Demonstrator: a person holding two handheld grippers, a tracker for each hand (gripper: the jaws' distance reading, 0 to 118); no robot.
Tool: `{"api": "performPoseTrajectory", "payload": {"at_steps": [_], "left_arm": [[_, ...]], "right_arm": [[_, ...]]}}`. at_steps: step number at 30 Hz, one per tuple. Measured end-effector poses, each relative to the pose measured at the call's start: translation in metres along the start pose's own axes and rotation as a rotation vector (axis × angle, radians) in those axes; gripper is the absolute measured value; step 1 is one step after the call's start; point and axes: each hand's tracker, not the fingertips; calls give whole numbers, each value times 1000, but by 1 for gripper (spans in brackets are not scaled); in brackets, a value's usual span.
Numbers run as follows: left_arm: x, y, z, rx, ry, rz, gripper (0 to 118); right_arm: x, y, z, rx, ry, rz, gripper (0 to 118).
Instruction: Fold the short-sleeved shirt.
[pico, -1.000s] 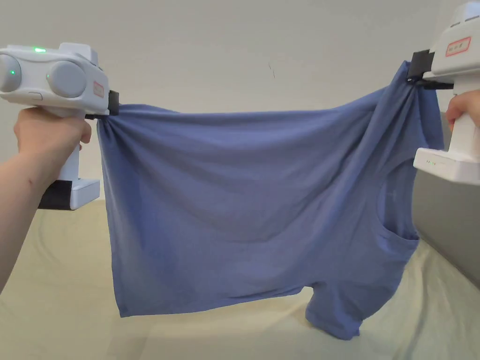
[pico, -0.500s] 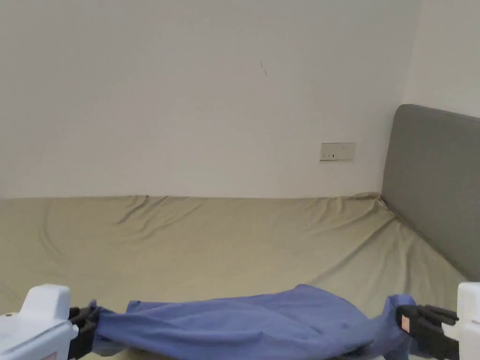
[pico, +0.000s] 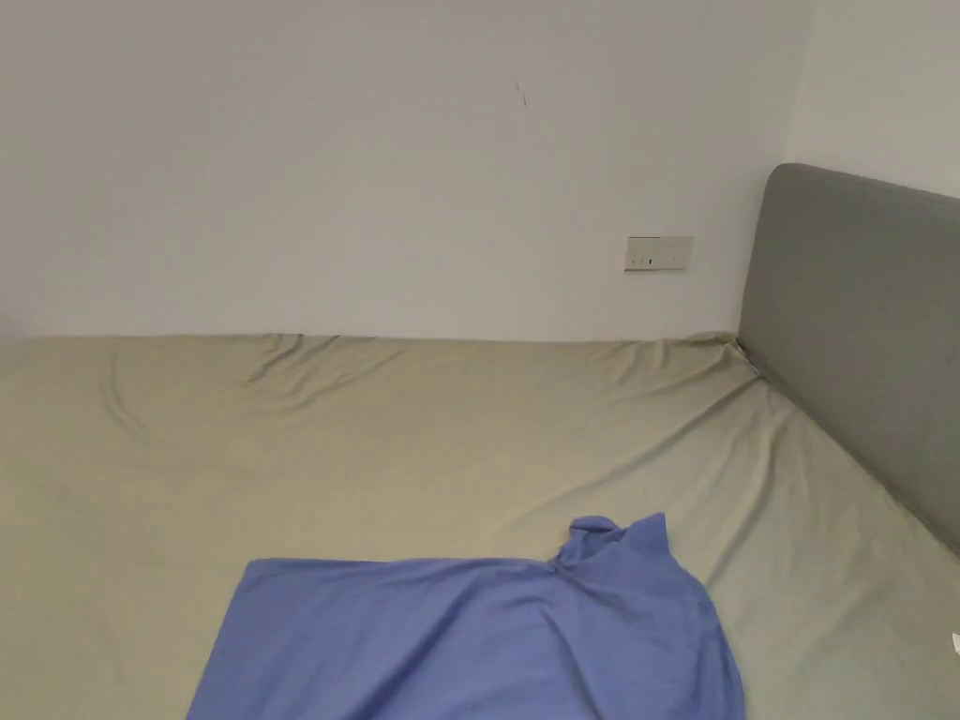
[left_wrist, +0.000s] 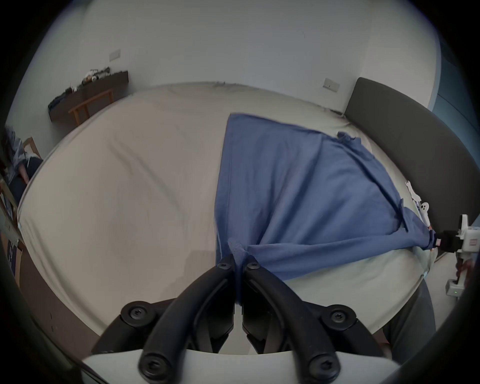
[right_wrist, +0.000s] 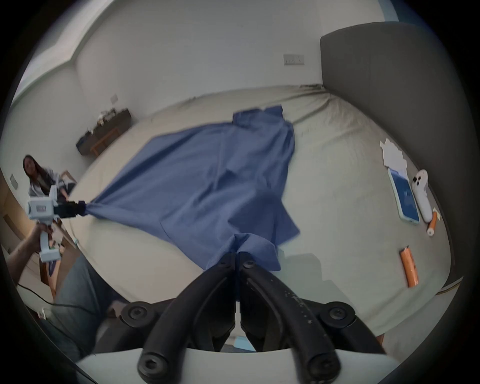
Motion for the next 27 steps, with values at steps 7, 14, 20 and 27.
{"api": "performPoseTrajectory", "payload": {"at_steps": [7, 14, 20, 27], "left_arm": [[4, -4, -2, -80, 61, -38, 92], [26, 90, 165, 588, 99, 11, 118], [52, 107, 262, 911, 38, 86, 88], [35, 98, 243, 636, 35, -6, 0]], "right_arm": [[2, -7, -9, -74, -72, -2, 36], [-13, 87, 136, 569, -123, -45, 117], [-42, 114, 220, 874, 41, -202, 100], [-59, 100, 239, 907, -48, -156, 1]]}}
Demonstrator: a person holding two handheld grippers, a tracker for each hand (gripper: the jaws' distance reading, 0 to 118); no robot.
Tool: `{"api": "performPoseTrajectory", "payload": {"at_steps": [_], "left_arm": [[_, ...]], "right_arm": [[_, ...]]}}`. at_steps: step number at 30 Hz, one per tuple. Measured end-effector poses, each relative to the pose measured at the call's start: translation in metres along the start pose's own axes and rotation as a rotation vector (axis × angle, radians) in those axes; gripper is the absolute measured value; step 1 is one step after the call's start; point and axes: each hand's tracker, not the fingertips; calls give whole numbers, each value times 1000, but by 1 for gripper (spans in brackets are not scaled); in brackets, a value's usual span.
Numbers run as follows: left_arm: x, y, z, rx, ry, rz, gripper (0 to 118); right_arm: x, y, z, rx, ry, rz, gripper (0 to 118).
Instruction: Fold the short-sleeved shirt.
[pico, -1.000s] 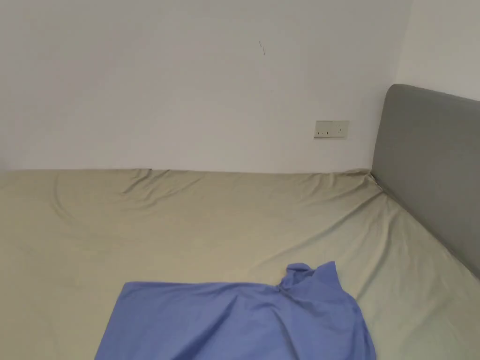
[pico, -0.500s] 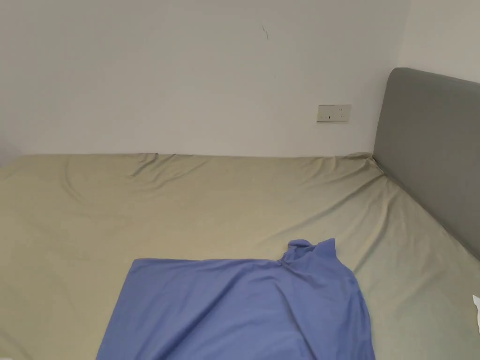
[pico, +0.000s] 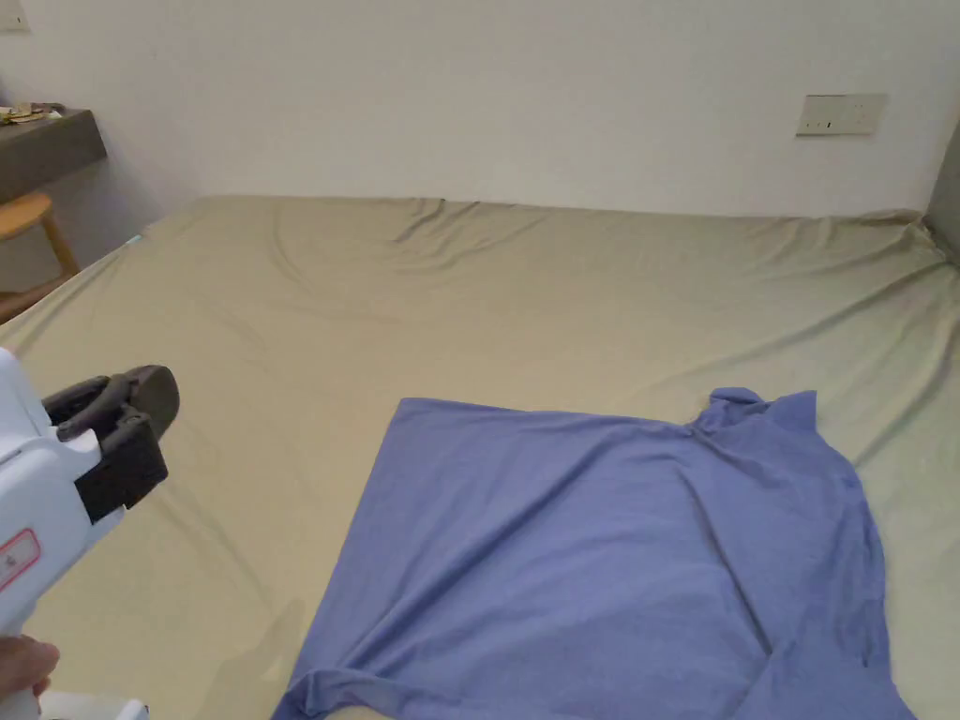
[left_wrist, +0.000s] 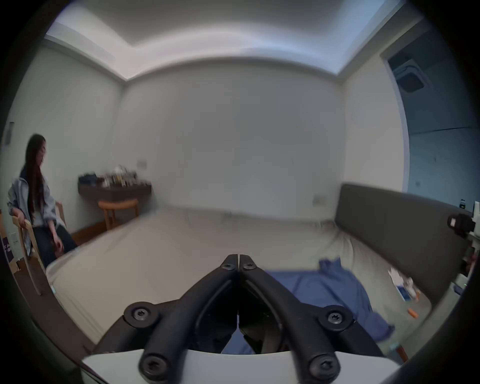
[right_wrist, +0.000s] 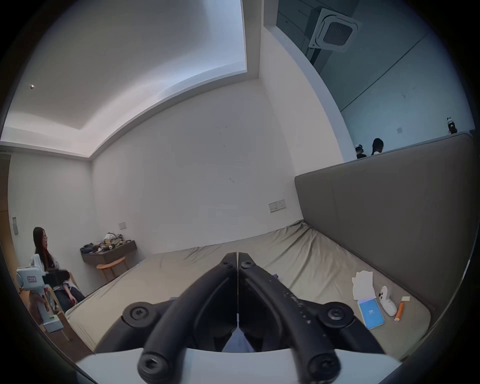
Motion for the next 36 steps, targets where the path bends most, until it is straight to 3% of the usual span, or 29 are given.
{"api": "performPoseTrajectory", "payload": {"at_steps": [4, 8, 9, 10, 11, 12, 15, 16, 17, 18, 19, 20, 23, 26, 27, 30, 32, 34, 36], "left_arm": [[-16, -58, -51, -467, -77, -32, 0], [-28, -139, -92, -609, -115, 7, 3], [-32, -157, -101, -650, -91, -23, 43], [-34, -177, -112, -703, -51, -32, 92], [-36, -192, -120, -739, -32, -61, 118], [-28, -201, -119, -714, -50, -52, 108], [-33, -234, -136, -850, 54, -40, 101], [-32, -241, -139, -888, 31, -12, 81], [-30, -246, -138, -891, 33, 5, 44], [-39, -243, -143, -861, 44, -20, 27], [-39, -237, -138, -805, 67, -45, 19], [-38, -232, -136, -781, 17, -25, 3], [-35, -214, -125, -695, 49, -46, 3], [-32, -182, -113, -580, 40, -63, 3], [-31, -173, -109, -559, 35, -59, 3], [-24, -148, -98, -496, 8, -42, 3], [-18, -135, -93, -457, 5, -47, 3], [-15, -128, -93, -445, 4, -52, 3], [-13, -126, -95, -445, 7, -48, 3]], "right_arm": [[1, -11, 7, -3, -38, 5, 1], [5, -23, 8, -63, -51, -10, 1], [6, -26, 9, -77, -56, -5, 1], [6, -28, 9, -92, -70, 6, 1], [9, -31, 10, -102, -77, 13, 1], [10, -33, 10, -124, -87, 17, 1], [14, -42, 11, -159, -94, 2, 1], [15, -46, 11, -164, -100, 0, 1], [16, -51, 10, -176, -106, 0, 1], [17, -56, 7, -196, -118, 7, 1], [21, -62, 6, -235, -146, 21, 1], [24, -72, 1, -274, -157, 35, 1], [40, -114, -17, -407, -176, 65, 1], [69, -167, -46, -562, -164, -5, 1], [83, -187, -54, -607, -124, -8, 12], [97, -229, -79, -746, -104, -27, 118], [96, -246, -84, -734, -48, -21, 106], [83, -246, -84, -808, -76, -6, 95], [87, -267, -75, -818, -21, -36, 81]]}}
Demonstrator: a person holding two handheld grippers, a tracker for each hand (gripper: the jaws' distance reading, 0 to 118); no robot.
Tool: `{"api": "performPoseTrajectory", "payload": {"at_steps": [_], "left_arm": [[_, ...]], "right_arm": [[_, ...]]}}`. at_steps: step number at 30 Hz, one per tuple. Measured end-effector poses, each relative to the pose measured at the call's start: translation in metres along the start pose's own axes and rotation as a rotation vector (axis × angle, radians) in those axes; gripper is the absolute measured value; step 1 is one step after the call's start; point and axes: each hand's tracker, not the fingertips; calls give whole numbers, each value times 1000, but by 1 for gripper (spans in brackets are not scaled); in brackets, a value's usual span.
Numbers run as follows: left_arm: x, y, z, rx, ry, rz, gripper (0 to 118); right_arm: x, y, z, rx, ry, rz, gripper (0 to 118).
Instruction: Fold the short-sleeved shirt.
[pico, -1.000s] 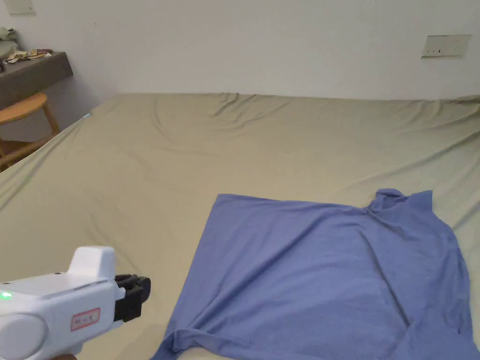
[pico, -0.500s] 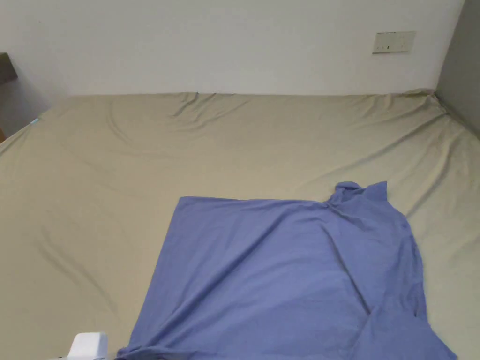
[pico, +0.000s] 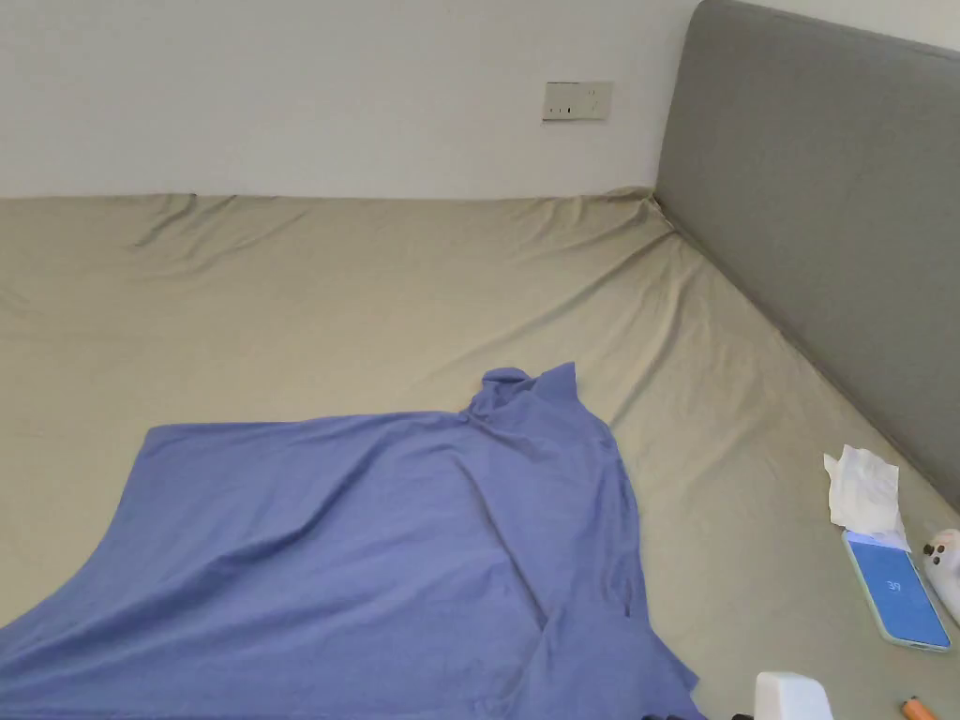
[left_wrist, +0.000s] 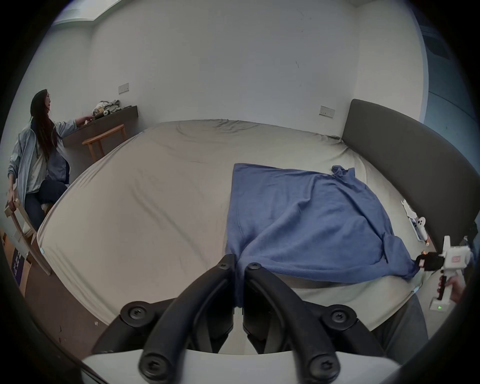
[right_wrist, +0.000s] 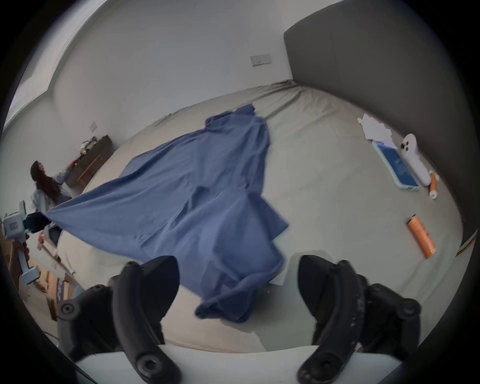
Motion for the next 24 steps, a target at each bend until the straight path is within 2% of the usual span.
{"api": "performPoseTrajectory", "payload": {"at_steps": [2, 3, 4, 6, 9, 14, 18, 19, 20, 24], "left_arm": [[9, -2, 2, -14, -12, 22, 3], [10, -4, 1, -20, -8, 25, 3], [11, -7, 0, -25, -1, 27, 3], [11, -12, 2, -42, 1, 34, 3], [16, -14, 11, -40, 1, 35, 3], [18, 33, 0, -54, 10, -15, 3], [17, 95, -65, -104, -2, -89, 3], [18, 109, -89, -132, -23, -89, 3], [18, 120, -112, -171, -38, -69, 3], [22, 142, -207, -274, -10, -81, 3]], "right_arm": [[-2, -10, 2, -12, 8, -8, 69], [-4, -12, 1, -39, -9, -10, 32], [-4, -16, 2, -43, -42, -10, 4], [-1, -21, 16, 3, -34, -10, 4], [-4, -11, 43, 77, 11, -66, 4], [-5, 60, 59, 160, -24, 0, 4], [4, 151, 14, 195, -84, 124, 4], [8, 172, -4, 174, -103, 133, 4], [11, 189, -24, 146, -105, 106, 4], [15, 237, -111, 23, -170, 142, 4]]}}
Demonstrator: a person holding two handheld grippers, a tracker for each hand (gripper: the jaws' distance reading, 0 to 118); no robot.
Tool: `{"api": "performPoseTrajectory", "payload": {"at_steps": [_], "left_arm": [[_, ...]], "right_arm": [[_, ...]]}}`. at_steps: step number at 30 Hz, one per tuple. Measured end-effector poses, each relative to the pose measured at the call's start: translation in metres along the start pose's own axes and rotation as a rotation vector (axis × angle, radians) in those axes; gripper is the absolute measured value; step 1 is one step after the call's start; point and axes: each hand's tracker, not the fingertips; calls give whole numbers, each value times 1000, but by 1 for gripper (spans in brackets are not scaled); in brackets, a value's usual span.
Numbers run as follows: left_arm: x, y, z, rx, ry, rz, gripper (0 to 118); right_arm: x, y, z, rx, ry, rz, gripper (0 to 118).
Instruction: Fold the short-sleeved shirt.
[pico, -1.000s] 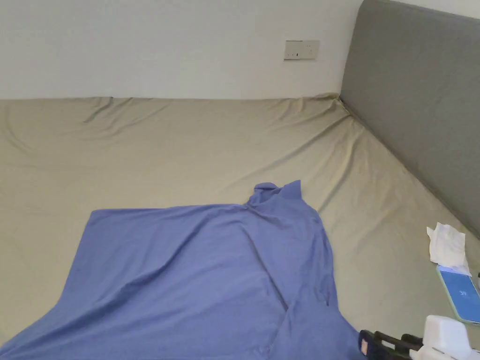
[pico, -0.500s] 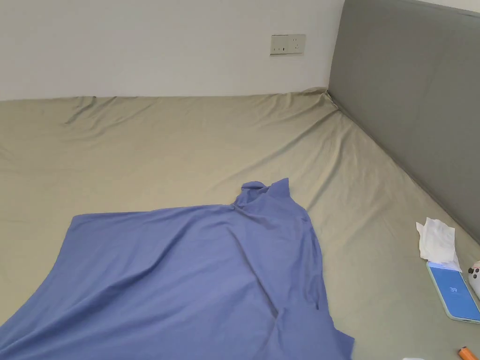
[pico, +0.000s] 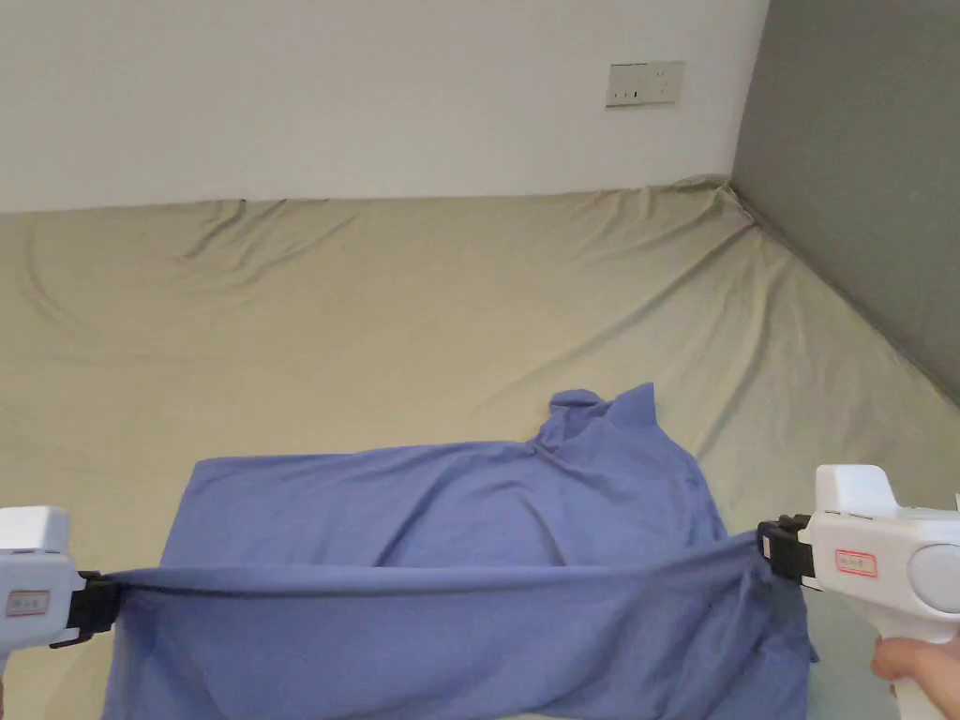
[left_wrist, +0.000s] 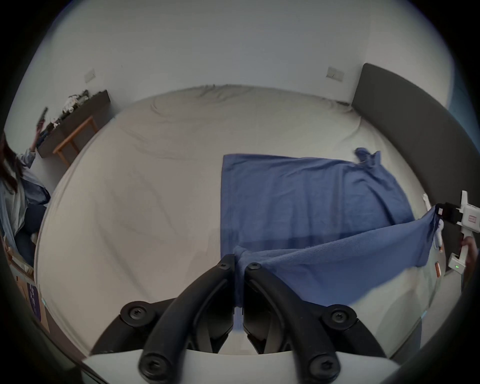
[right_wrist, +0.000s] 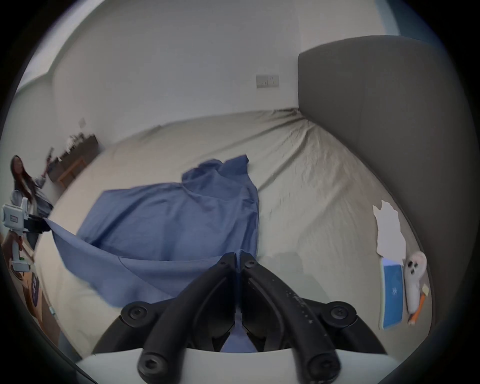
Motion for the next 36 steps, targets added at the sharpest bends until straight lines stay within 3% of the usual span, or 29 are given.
{"api": "performPoseTrajectory", "payload": {"at_steps": [3, 8, 13, 14, 15, 16, 17, 18, 19, 20, 22, 28, 32, 33, 34, 35, 36], "left_arm": [[1, 11, -47, -69, 27, 5, 3], [4, 1, -95, -159, 51, -9, 3], [-6, -12, -115, -154, 50, 18, 3], [-9, -12, -116, -147, 46, 31, 3], [-12, -12, -114, -140, 38, 46, 7], [-16, -11, -109, -122, 35, 56, 21], [-18, -9, -101, -96, 59, 63, 52], [-16, -8, -86, -47, 108, 62, 96], [-20, -12, -62, -14, 135, 65, 114], [-20, -4, -37, 221, 80, 75, 118], [-16, 6, 26, 395, 65, 132, 118], [17, 7, 216, 977, 77, 86, 118], [26, 13, 282, 1079, 91, 44, 114], [27, 11, 293, 1093, 87, 47, 98], [30, 12, 300, 1097, 90, 42, 78], [31, 11, 307, 1100, 91, 25, 50], [33, 9, 310, 1104, 104, -4, 40]], "right_arm": [[-6, 11, -48, -60, -13, -55, 4], [-14, 5, -105, -134, -62, -23, 4], [-15, -5, -117, -137, -69, -57, 4], [-14, -4, -115, -135, -68, -55, 5], [-12, -2, -111, -135, -67, -51, 14], [-11, 1, -103, -132, -69, -57, 35], [-10, 5, -93, -119, -85, -68, 67], [-9, 12, -74, -66, -81, -90, 109], [-10, 18, -53, 18, -65, -106, 118], [-10, 24, -23, 142, -27, -119, 115], [-15, 43, 32, 298, -3, -132, 113], [-55, 80, 203, 783, 124, -151, 118], [-77, 86, 260, 874, 148, -94, 118], [-82, 84, 270, 887, 137, -103, 107], [-86, 81, 280, 910, 125, -98, 85], [-87, 79, 287, 934, 127, -84, 55], [-91, 77, 295, 956, 109, -48, 44]]}}
